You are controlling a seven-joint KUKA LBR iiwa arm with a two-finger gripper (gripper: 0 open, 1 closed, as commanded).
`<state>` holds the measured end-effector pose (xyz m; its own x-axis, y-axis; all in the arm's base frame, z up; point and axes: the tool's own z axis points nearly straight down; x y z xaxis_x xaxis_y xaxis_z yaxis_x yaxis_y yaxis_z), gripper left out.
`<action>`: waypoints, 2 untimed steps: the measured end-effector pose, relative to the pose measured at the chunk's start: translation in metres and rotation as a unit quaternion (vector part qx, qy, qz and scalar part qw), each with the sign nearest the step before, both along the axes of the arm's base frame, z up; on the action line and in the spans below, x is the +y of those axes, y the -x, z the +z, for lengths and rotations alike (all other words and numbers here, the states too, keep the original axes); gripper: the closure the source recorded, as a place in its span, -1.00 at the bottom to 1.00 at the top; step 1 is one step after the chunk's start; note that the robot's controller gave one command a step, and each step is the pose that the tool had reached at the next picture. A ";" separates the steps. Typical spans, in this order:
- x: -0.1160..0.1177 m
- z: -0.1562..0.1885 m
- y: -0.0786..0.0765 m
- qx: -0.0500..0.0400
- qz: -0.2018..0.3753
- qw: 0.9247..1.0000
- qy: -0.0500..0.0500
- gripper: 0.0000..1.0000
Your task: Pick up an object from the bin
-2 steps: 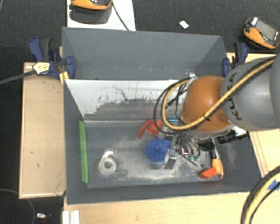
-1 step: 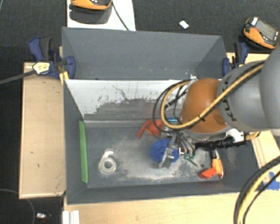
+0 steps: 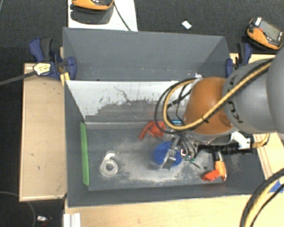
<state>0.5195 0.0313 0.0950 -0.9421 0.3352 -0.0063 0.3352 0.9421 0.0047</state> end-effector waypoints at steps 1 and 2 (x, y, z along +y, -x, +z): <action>-0.005 -0.013 -0.007 -0.002 0.037 0.999 0.000 -1.00; -0.012 -0.025 0.006 -0.002 -0.051 0.999 -0.001 1.00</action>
Offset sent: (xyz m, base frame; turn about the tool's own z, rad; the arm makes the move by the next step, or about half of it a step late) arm -0.0062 -0.0120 -0.0250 0.1003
